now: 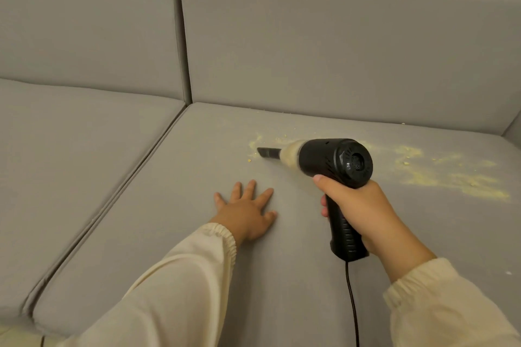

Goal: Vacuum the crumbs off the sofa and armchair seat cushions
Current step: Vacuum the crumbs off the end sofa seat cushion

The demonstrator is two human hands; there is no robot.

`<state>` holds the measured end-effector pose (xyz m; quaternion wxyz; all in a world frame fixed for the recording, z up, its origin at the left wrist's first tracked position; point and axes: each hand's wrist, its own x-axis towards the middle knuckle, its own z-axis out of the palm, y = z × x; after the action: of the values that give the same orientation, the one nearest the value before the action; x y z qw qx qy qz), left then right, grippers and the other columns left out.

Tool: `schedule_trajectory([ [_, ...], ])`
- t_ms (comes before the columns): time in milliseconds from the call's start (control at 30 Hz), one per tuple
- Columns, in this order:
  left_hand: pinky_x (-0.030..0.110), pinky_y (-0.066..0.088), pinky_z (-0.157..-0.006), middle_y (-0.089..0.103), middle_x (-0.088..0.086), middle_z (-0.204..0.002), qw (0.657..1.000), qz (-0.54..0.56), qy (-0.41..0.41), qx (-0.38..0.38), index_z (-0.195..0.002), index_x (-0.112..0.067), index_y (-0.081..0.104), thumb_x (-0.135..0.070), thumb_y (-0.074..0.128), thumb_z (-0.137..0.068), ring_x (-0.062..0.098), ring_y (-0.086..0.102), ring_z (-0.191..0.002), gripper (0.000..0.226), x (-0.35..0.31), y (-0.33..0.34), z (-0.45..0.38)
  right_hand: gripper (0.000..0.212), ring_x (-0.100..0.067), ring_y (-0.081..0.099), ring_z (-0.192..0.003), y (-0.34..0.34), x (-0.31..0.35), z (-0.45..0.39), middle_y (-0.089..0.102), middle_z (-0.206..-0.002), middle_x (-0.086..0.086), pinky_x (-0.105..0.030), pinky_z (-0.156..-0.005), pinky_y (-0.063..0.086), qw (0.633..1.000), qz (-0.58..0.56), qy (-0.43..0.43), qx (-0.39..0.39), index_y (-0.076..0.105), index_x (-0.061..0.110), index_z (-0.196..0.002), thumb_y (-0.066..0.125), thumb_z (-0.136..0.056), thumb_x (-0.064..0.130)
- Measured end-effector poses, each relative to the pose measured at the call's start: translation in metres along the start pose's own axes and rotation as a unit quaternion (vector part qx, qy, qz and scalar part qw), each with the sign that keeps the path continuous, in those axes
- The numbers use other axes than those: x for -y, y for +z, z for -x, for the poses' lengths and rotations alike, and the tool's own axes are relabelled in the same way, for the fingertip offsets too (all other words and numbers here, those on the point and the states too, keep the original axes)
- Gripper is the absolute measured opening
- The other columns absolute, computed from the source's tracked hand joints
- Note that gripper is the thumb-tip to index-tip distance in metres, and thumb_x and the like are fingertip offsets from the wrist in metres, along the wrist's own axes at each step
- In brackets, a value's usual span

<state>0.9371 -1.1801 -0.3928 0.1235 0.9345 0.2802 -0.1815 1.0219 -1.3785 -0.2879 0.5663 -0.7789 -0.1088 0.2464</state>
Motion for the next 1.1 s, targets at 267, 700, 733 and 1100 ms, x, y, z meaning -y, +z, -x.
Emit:
schedule_trajectory([
  [267, 0.072, -0.005, -0.119, -0.016, -0.007, -0.173, 1.0, 0.009, -0.005, 0.01, -0.161, -0.053, -0.003, -0.069, 0.021, -0.102, 0.027, -0.015, -0.159, 0.065, 0.008, -0.003, 0.0, 0.023, -0.024, 0.075, -0.068, -0.007, 0.002, 0.016, 0.077, -0.077, -0.011, -0.054, -0.086, 0.064, 1.0, 0.009, -0.023, 0.009, 0.077, 0.012, -0.096, 0.082, -0.088, 0.032],
  [700, 0.072, -0.004, -0.119, -0.015, -0.008, -0.173, 1.0, 0.007, -0.005, 0.014, -0.161, -0.053, -0.002, -0.069, 0.021, -0.103, 0.027, -0.014, -0.159, 0.065, 0.007, -0.002, 0.003, 0.027, -0.029, 0.078, -0.078, 0.006, -0.003, 0.003, 0.077, -0.071, -0.007, -0.037, -0.074, 0.06, 0.996, 0.064, -0.043, -0.052, 0.075, 0.014, -0.085, 0.082, -0.086, 0.04],
  [733, 0.072, -0.004, -0.119, -0.014, -0.008, -0.173, 1.0, 0.007, -0.005, 0.012, -0.161, -0.053, -0.002, -0.069, 0.021, -0.102, 0.027, -0.014, -0.159, 0.065, 0.007, -0.002, 0.002, 0.029, -0.031, 0.077, -0.078, 0.002, -0.004, 0.002, 0.077, -0.072, -0.008, -0.037, -0.074, 0.06, 0.996, 0.053, -0.037, -0.057, 0.075, 0.012, -0.086, 0.083, -0.086, 0.04],
  [1100, 0.075, -0.005, -0.117, -0.016, -0.007, -0.173, 1.0, 0.011, -0.01, 0.008, -0.161, -0.053, -0.003, -0.069, 0.021, -0.102, 0.028, -0.015, -0.159, 0.066, 0.001, -0.001, -0.002, 0.025, -0.025, 0.072, -0.071, -0.007, 0.008, -0.028, 0.074, -0.083, -0.011, -0.038, -0.074, 0.061, 0.994, -0.077, -0.004, -0.076, 0.072, 0.014, -0.098, 0.083, -0.09, 0.035],
])
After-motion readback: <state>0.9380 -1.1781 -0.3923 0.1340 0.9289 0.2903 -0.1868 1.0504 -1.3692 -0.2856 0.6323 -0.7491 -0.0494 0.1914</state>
